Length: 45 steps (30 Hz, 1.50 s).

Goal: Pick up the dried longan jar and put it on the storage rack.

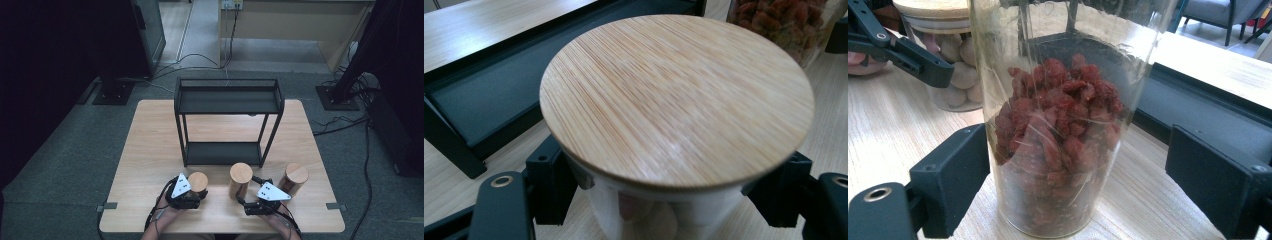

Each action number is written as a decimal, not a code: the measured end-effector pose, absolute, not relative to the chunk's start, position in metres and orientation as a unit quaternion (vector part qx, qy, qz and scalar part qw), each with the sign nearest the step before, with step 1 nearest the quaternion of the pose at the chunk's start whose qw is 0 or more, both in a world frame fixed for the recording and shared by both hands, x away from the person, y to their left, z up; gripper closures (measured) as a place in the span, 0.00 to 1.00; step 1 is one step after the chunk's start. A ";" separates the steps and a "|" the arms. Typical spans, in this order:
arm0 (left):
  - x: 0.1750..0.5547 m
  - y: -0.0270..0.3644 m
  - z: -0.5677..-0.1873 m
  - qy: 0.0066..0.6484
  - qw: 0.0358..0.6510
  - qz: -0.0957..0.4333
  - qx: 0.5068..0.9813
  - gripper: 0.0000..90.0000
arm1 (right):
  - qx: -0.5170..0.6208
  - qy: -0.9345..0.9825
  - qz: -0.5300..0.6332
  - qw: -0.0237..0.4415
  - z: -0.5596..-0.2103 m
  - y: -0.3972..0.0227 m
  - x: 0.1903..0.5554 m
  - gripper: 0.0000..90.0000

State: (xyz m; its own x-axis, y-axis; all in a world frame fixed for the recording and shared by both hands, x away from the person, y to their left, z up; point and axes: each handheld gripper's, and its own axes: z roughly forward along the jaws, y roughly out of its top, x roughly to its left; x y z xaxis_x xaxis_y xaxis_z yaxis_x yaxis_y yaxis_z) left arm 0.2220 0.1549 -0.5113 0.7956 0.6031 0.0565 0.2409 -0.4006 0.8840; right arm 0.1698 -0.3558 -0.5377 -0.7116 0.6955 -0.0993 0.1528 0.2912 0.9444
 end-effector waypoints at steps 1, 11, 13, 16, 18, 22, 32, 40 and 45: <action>0.221 0.154 -0.510 0.261 0.481 0.192 0.815 0.28 | 0.279 0.761 0.525 0.258 -0.537 -0.356 0.170 0.11; 0.219 0.160 -0.509 0.279 0.494 0.197 0.799 0.28 | 0.279 0.762 0.525 0.258 -0.537 -0.356 0.170 0.12; 0.218 0.161 -0.509 0.285 0.496 0.198 0.796 0.28 | 0.278 0.762 0.525 0.259 -0.537 -0.355 0.170 0.12; 0.218 0.161 -0.509 0.289 0.498 0.198 0.793 0.28 | 0.278 0.762 0.524 0.259 -0.537 -0.355 0.170 0.12; 0.219 0.162 -0.509 0.293 0.501 0.198 0.790 0.28 | 0.279 0.762 0.524 0.259 -0.537 -0.355 0.169 0.12; 0.220 0.161 -0.510 0.298 0.503 0.197 0.787 0.28 | 0.278 0.762 0.524 0.259 -0.537 -0.355 0.169 0.12; 0.221 0.160 -0.510 0.298 0.502 0.201 0.787 0.28 | 0.278 0.763 0.523 0.259 -0.537 -0.355 0.169 0.12; 0.221 0.158 -0.509 0.297 0.500 0.204 0.787 0.28 | 0.277 0.763 0.522 0.261 -0.537 -0.354 0.169 0.12; 0.222 0.157 -0.509 0.300 0.502 0.203 0.785 0.28 | 0.278 0.763 0.523 0.259 -0.537 -0.354 0.169 0.12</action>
State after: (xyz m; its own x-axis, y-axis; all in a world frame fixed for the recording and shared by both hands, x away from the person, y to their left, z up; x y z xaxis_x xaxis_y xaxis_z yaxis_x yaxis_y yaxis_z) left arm 0.2217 0.1570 -0.5091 0.7367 0.6759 0.0174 0.2672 -0.3146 0.9109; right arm 0.1693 -0.3544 -0.5371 -0.7106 0.6957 -0.1047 0.1527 0.2978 0.9423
